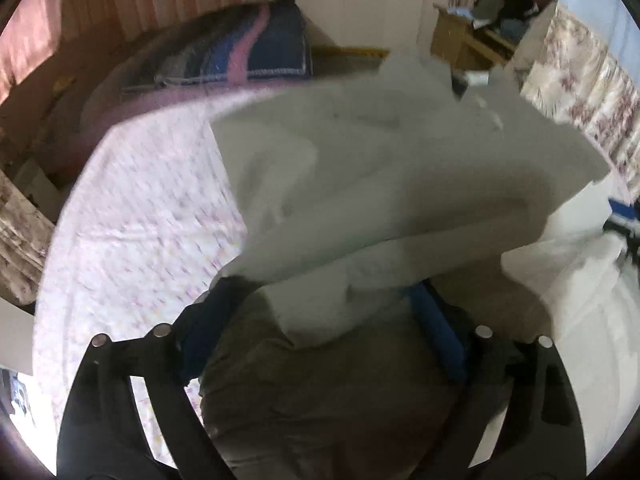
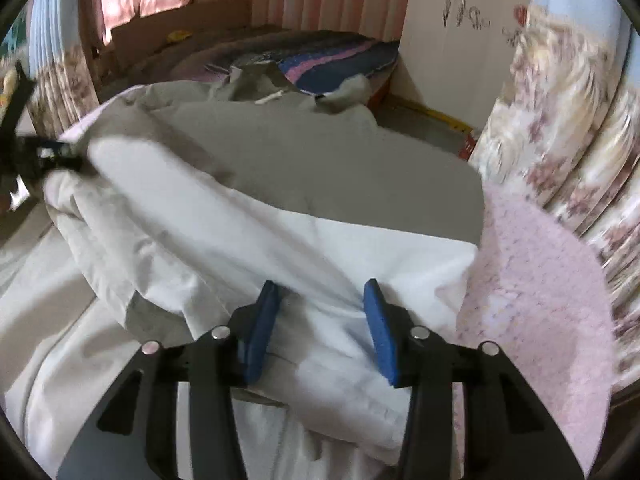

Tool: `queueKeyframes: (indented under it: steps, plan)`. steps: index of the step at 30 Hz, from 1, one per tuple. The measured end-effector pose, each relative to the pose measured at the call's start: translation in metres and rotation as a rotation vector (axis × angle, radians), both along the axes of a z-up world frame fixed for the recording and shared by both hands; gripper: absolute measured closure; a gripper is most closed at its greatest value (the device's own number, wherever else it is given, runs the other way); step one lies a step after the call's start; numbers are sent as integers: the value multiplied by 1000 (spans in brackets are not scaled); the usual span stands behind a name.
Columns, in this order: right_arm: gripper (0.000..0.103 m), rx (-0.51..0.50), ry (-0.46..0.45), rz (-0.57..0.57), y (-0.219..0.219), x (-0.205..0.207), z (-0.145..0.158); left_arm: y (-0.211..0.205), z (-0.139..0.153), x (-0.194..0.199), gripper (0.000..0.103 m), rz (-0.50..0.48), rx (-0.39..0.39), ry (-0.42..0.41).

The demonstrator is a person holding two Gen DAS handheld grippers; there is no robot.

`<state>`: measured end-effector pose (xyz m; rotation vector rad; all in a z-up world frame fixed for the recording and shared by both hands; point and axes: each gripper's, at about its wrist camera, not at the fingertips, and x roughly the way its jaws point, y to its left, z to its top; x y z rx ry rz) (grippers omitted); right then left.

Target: Fold large clothes

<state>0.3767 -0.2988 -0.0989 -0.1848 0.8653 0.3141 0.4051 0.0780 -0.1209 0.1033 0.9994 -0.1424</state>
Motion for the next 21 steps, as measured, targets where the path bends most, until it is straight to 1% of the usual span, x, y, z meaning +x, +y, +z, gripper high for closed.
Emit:
queueKeyframes:
  steps: [2, 3, 4, 6, 7, 9, 10, 11, 12, 13, 14, 15, 16, 17, 18, 20, 21]
  plan:
    - [58, -25, -3, 25, 1, 4, -4, -1, -5, -4, 12, -18, 37, -19]
    - [58, -43, -10, 40, 2, 5, -7, -2, -7, -4, 12, -26, 45, -22]
    - [57, -41, -8, 46, 1, 7, -8, -1, -8, -1, 12, -27, 35, -17]
    - [57, -1, 13, 49, -5, 15, -8, 5, -9, 4, 11, -29, 4, 2]
    - [57, 21, 26, 47, -9, 17, -7, 4, -8, 6, 11, -33, 8, 8]
    - [57, 29, 46, 40, -10, 18, -3, 1, -5, 7, 11, -49, 31, 25]
    - [56, 32, 66, 22, -12, 16, 1, 3, -1, 6, 14, -54, 42, 27]
    - [54, 40, 79, -4, -15, 14, 7, 5, 5, 3, 17, -56, 50, 25]
    - [50, 51, 78, -35, -20, 7, 17, 8, 16, -7, 17, -55, 52, 12]
    - [40, 61, 54, -48, -26, -4, 28, 12, 27, -13, 11, -42, 63, -6]
    - [28, 62, 13, -57, -31, -15, 38, 15, 40, -23, 3, -19, 93, -50]
    - [25, 59, -35, -77, -36, -21, 47, 18, 53, -30, 3, -4, 113, -109]
    - [24, 60, -76, -109, -40, -23, 55, 19, 63, -32, 3, 6, 113, -143]
    - [24, 77, -91, -148, -45, -18, 62, 20, 72, -30, 3, 18, 97, -156]
    - [24, 94, -88, -169, -48, -11, 63, 21, 78, -20, 3, 42, 65, -148]
    - [25, 116, -68, -204, -46, 7, 60, 18, 76, 3, 3, 66, 19, -107]
    - [26, 119, -25, -208, -42, 22, 51, 16, 71, 13, 3, 67, 7, -87]
